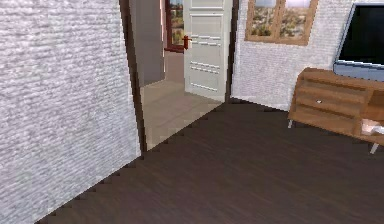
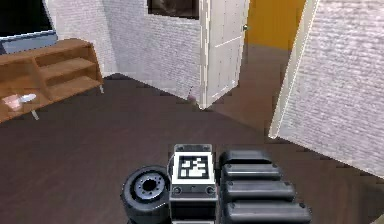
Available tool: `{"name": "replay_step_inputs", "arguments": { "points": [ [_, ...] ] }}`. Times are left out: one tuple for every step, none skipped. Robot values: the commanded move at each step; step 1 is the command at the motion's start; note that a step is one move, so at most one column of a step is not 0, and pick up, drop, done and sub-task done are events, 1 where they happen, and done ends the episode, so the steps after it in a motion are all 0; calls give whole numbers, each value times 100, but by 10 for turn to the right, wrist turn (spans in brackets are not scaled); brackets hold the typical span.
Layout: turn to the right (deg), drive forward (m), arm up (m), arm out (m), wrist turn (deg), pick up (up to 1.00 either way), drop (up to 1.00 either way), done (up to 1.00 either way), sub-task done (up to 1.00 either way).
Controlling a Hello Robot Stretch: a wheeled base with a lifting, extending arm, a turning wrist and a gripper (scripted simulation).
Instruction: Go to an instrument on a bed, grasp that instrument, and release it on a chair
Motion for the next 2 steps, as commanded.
{"name": "replay_step_inputs", "arguments": {
  "points": [
    [-120, 0, 0, 0, 0, 0, 0, 0, 0],
    [450, 0, 0, 0, 0, 0, 0, 0, 0]
  ]
}}
